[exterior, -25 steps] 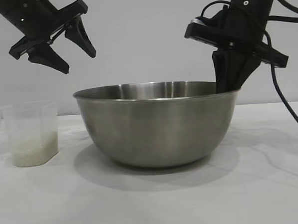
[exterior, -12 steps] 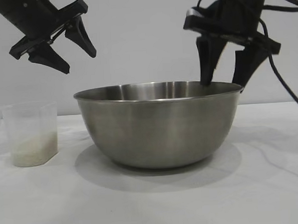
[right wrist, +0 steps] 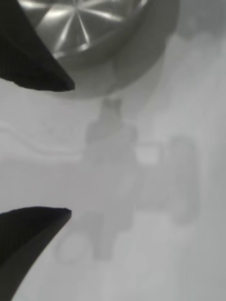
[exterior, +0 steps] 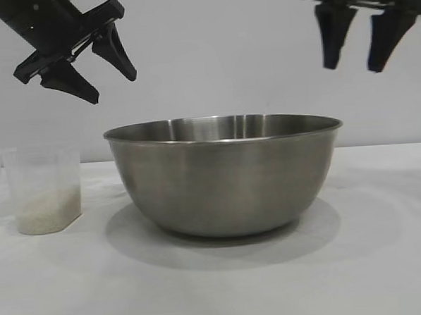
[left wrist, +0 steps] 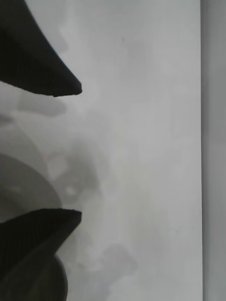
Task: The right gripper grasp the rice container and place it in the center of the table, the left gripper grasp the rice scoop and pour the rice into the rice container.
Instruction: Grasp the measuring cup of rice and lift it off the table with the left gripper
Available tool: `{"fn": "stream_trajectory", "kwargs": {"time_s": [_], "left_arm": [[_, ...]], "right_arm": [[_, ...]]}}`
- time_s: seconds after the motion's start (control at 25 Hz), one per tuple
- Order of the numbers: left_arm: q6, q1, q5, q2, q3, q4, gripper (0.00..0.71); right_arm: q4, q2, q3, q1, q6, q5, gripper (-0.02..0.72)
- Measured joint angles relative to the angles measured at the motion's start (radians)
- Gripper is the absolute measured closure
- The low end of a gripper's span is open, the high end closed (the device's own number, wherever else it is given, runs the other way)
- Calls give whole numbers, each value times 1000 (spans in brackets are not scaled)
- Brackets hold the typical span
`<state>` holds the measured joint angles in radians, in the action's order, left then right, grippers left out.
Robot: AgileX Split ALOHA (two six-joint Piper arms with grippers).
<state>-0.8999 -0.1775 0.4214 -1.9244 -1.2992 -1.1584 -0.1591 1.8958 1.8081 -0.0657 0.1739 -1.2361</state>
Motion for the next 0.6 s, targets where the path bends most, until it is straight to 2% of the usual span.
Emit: {"fn": "stream_trajectory", "kwargs": {"time_s": [0.16,0.6], "left_arm": [[0,0,0,0,0,0,228],[0,0,6,0,0,20,228]], "right_arm": [[2,-138,-91,13,0,-2,258],[0,-653,-603,13,0,-9,258]]}}
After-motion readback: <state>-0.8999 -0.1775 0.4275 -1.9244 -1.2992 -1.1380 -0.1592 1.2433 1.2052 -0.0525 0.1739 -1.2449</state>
